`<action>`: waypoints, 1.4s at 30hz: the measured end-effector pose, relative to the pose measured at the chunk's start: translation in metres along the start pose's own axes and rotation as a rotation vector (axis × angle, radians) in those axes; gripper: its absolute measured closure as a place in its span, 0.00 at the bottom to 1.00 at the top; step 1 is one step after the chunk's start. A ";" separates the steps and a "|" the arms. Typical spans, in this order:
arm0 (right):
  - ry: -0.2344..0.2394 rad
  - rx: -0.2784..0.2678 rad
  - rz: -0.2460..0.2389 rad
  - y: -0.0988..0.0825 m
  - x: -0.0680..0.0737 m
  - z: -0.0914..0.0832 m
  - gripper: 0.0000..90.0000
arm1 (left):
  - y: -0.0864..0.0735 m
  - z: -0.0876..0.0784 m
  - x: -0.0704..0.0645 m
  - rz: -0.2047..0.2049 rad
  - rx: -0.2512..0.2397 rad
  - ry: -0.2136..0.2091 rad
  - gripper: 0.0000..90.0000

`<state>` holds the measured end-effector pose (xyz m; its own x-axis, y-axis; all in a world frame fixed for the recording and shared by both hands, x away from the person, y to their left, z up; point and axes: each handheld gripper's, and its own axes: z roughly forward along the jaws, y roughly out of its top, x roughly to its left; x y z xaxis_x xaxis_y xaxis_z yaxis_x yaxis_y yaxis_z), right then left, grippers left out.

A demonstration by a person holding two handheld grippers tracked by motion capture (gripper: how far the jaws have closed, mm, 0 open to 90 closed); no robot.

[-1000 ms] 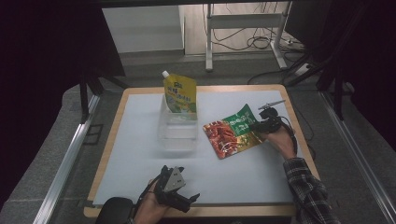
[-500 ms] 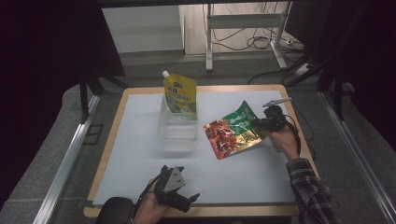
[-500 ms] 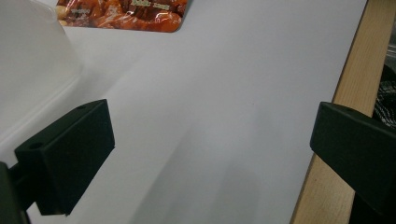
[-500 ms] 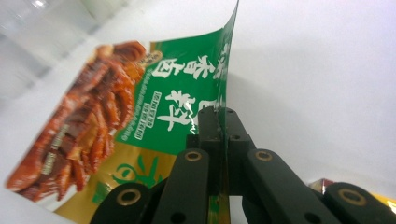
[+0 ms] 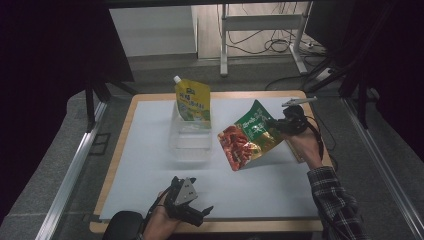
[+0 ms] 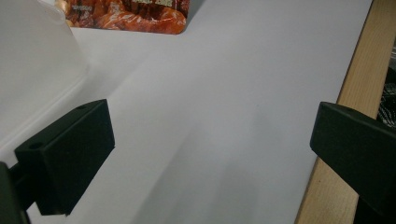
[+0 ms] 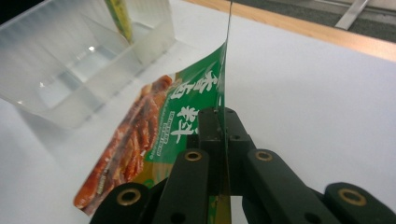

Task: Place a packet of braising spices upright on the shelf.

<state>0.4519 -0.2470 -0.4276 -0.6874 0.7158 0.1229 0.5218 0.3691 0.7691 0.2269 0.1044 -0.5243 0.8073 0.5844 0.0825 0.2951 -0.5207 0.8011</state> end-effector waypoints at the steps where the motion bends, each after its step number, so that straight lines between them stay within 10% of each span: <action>1: 0.008 -0.005 -0.008 0.005 0.004 -0.002 0.99 | 0.000 0.000 0.000 0.000 0.000 0.000 0.00; 24: 0.107 -0.097 -0.115 0.050 0.052 -0.012 0.99 | 0.000 0.000 0.000 0.001 -0.005 0.003 0.00; 42: 0.081 -0.132 -0.176 0.079 0.068 -0.022 0.99 | 0.000 -0.003 0.003 -0.013 -0.026 0.028 0.00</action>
<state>0.4350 -0.1823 -0.3448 -0.8031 0.5954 0.0251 0.3231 0.3996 0.8579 0.2274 0.1077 -0.5218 0.7885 0.6087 0.0881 0.2920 -0.4965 0.8174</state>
